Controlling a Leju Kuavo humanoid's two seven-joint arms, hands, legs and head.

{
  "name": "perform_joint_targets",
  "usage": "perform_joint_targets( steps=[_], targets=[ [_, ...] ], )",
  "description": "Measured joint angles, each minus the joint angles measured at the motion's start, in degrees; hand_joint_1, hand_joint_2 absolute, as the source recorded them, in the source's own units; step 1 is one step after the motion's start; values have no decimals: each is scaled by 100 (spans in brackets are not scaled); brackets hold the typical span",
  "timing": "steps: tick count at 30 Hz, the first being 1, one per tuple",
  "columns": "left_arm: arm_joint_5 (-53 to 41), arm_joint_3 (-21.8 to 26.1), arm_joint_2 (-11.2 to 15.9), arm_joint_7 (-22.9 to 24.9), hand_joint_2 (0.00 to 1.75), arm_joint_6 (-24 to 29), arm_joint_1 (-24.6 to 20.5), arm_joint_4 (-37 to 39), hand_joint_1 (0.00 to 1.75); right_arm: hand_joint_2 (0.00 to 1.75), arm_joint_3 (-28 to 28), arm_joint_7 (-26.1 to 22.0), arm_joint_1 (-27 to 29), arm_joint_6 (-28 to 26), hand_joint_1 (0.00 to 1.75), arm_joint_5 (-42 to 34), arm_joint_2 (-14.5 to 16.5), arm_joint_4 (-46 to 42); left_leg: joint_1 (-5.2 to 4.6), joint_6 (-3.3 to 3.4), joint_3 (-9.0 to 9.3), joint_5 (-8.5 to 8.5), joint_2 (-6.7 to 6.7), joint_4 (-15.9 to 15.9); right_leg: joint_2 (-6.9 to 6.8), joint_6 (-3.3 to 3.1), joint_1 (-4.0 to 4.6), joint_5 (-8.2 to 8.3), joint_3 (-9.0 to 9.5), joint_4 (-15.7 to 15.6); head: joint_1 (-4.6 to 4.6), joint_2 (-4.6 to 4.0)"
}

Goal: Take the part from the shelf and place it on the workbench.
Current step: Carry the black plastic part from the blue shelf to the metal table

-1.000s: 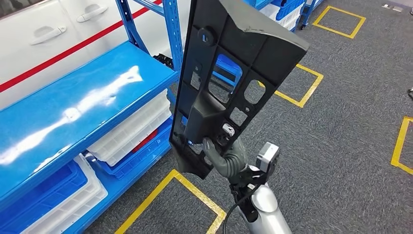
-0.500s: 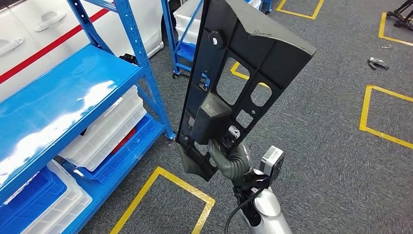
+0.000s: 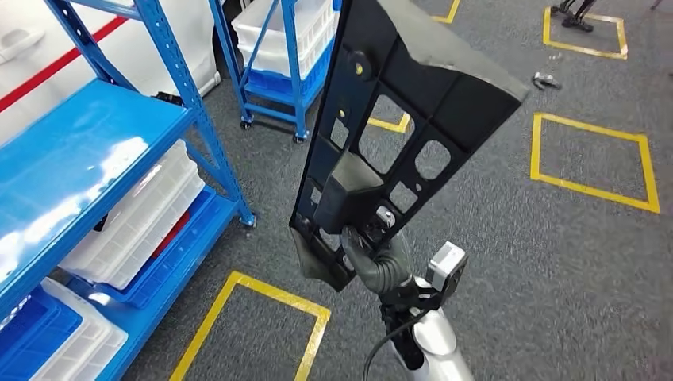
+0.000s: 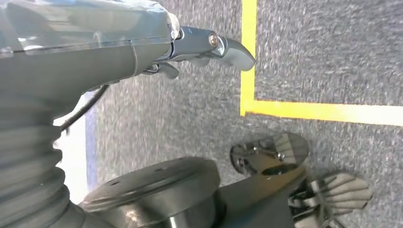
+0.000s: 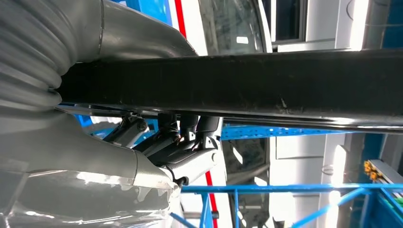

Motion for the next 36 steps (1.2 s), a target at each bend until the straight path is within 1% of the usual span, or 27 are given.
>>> perform_joint_targets(
  steps=[2,3,4,5,6,7,9,10,12,14,16,18,19,20,21,22,24,25,26,28,29,30,32,33,34,35,36],
  targets=[
    [-9,-4,5,-2,175,-12,14,0,0,175,-1,-3,-4,-25,173,-5,-2,2,-9,29,-100,109,161,-14,-250,39,-16,-537,-202,651,10,0],
    [-16,-7,7,4,175,-20,26,0,0,175,-2,-4,2,-43,173,-8,-4,4,-13,23,-168,138,241,7,-300,67,-38,-692,-275,975,10,0],
    [-21,-9,9,13,175,-27,33,0,0,175,-3,-5,13,-62,173,-10,-7,7,-11,14,-241,163,322,40,-332,97,-67,-725,-287,1181,10,0],
    [-26,-10,10,25,175,-32,33,0,0,175,-3,-7,23,-76,173,-11,-11,10,-6,2,-316,181,396,81,-360,127,-96,-650,-209,1201,12,0],
    [-26,-11,11,38,175,-36,29,0,0,175,-4,-8,31,-86,173,-13,-14,13,1,-11,-391,194,462,133,-405,157,-126,-520,-20,1009,12,0],
    [-24,-11,11,49,175,-38,21,0,0,175,-4,-8,36,-91,173,-13,-17,14,8,-30,-461,199,524,195,-496,185,-152,-418,255,649,11,0],
    [-17,-11,15,62,175,-39,13,0,0,175,-3,-11,40,-92,173,-13,-19,14,4,-84,-572,201,615,311,-699,155,-121,-368,698,-4,4,1],
    [-15,-12,17,66,175,-39,11,0,0,175,-6,-14,42,-92,173,-13,-20,14,0,-117,-598,205,653,353,-756,113,-94,-395,790,-175,-2,1],
    [-9,-14,19,73,175,-39,5,0,0,175,-12,-33,52,-97,173,-14,-26,15,4,-189,-613,231,733,374,-700,-1,-58,-377,757,-225,-14,0],
    [-21,-24,17,59,175,-40,-1,0,0,175,-18,-79,56,-122,173,-15,-31,15,29,-268,-664,135,648,468,-603,-95,-72,-322,718,-274,-16,0],
    [-42,-40,17,13,175,-43,-2,0,0,175,-21,-124,56,-175,173,-14,-32,15,54,-315,-845,-246,373,943,-514,-170,-80,-240,654,-298,-21,0],
    [-44,-53,17,-25,175,-56,-17,0,0,175,-21,-138,58,-227,173,-2,-33,19,62,-321,-1091,-677,203,1692,-406,-199,-60,-164,558,-292,-24,0],
    [-34,-56,17,-28,175,-76,-27,0,0,175,-20,-135,62,-242,173,10,-34,21,62,-318,-1139,-771,182,1933,-343,-200,-52,-127,510,-285,-23,0],
    [-22,-57,16,-26,175,-101,-33,0,0,175,-19,-130,63,-251,173,21,-35,23,63,-311,-1103,-764,175,1993,-274,-194,-47,-92,464,-276,-24,0],
    [-12,-58,14,-17,175,-127,-33,0,0,175,-15,-119,64,-254,173,29,-36,21,65,-297,-944,-649,163,1795,-196,-181,-46,-56,420,-268,-26,0],
    [-9,-62,13,1,175,-145,-27,0,0,175,-10,-104,63,-258,173,34,-37,17,69,-278,-701,-483,118,1415,-119,-162,-49,-21,380,-261,-26,1],
    [-28,-73,4,55,175,-120,-9,0,0,175,3,-68,63,-297,173,39,-37,5,80,-234,-232,-275,-100,609,11,-107,-56,53,306,-254,-25,1],
    [-39,-78,-6,77,175,-77,1,0,0,175,9,-51,66,-339,173,45,-38,2,76,-219,-115,-243,-194,388,56,-71,-60,89,281,-255,-23,1],
    [-45,-82,-19,88,175,-16,9,0,0,175,11,-38,76,-397,173,54,-40,-1,66,-206,-80,-250,-246,305,93,-31,-65,125,263,-262,-25,2],
    [-46,-87,-47,80,175,113,20,0,0,175,10,-17,122,-523,173,77,-52,-2,60,-162,-96,-194,-177,276,139,45,-64,176,244,-277,-23,3],
    [-39,-89,-61,74,175,166,24,0,0,175,9,-10,153,-585,173,92,-64,-5,66,-125,-104,-163,-121,258,74,69,-56,140,216,-235,-19,3],
    [-27,-90,-75,70,175,200,31,0,0,175,8,-2,182,-642,173,112,-76,-8,70,-83,-115,-131,-54,236,-32,86,-46,31,150,-94,-14,2],
    [-15,-90,-107,80,175,239,57,0,0,175,5,0,230,-769,173,173,-94,-16,49,-26,-150,-92,95,223,-270,104,-38,-369,-122,543,-9,2],
    [-26,-91,-118,87,175,250,70,0,0,175,3,-4,254,-840,173,216,-100,-16,32,-10,-173,-84,172,228,-316,115,-42,-564,-286,943,-9,2],
    [-55,-93,-127,97,175,254,78,0,0,175,-1,-11,282,-906,173,260,-109,-16,19,-3,-193,-80,247,236,-334,121,-47,-676,-396,1243,-9,2],
    [-92,-100,-134,108,175,245,80,0,0,175,-7,-15,309,-959,173,300,-119,-16,10,0,-210,-78,317,244,-344,122,-50,-686,-410,1352,-9,2],
    [-133,-113,-139,121,175,221,75,0,0,175,-11,-17,330,-997,173,328,-129,-15,3,0,-220,-79,378,252,-359,115,-51,-605,-316,1254,-9,2]
  ],
)
